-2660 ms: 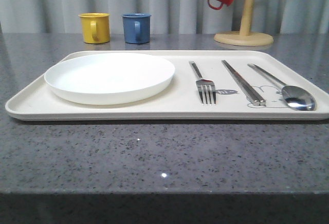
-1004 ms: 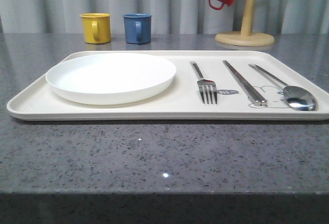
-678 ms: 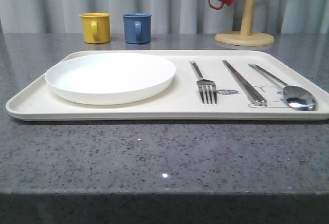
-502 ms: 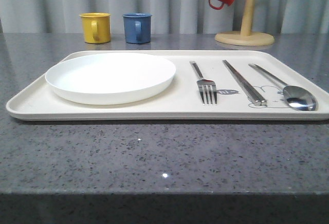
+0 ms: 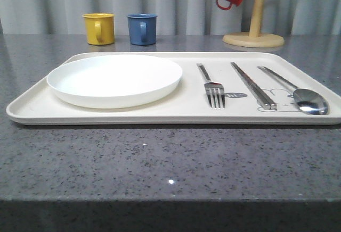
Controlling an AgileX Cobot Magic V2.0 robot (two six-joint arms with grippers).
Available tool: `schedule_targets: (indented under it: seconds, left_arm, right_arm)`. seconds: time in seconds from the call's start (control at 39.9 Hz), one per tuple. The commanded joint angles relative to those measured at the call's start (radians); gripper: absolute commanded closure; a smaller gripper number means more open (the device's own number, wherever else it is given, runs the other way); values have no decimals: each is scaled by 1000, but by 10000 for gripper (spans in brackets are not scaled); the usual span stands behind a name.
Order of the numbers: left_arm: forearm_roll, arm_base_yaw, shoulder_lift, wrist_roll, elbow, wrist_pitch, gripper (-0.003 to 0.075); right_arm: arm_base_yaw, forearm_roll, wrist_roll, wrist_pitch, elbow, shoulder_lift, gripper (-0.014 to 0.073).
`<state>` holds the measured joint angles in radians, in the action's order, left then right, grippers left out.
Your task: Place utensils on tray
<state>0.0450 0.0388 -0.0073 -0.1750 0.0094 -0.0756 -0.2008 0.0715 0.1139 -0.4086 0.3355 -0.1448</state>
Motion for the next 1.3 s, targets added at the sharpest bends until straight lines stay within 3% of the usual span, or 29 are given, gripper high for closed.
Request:
schedule_targets:
  seconds: [0.0, 0.18, 0.45, 0.63, 1.28]
  left_arm:
    - [11, -3, -22, 8, -3, 90, 738]
    - [11, -3, -22, 8, -3, 90, 738]
    - [11, -3, -22, 8, -3, 90, 738]
    - [11, -3, -22, 8, -3, 90, 738]
    - [11, -3, -22, 8, -3, 90, 738]
  right_arm:
    - [3, 13, -10, 84, 27, -9, 655]
    - [7, 16, -22, 108, -4, -3, 655]
    - [124, -71, -67, 349, -262, 99, 655]
    - [186, -114, -67, 302, -364, 172, 655]
    - [197, -114, -67, 246, -362, 172, 655]
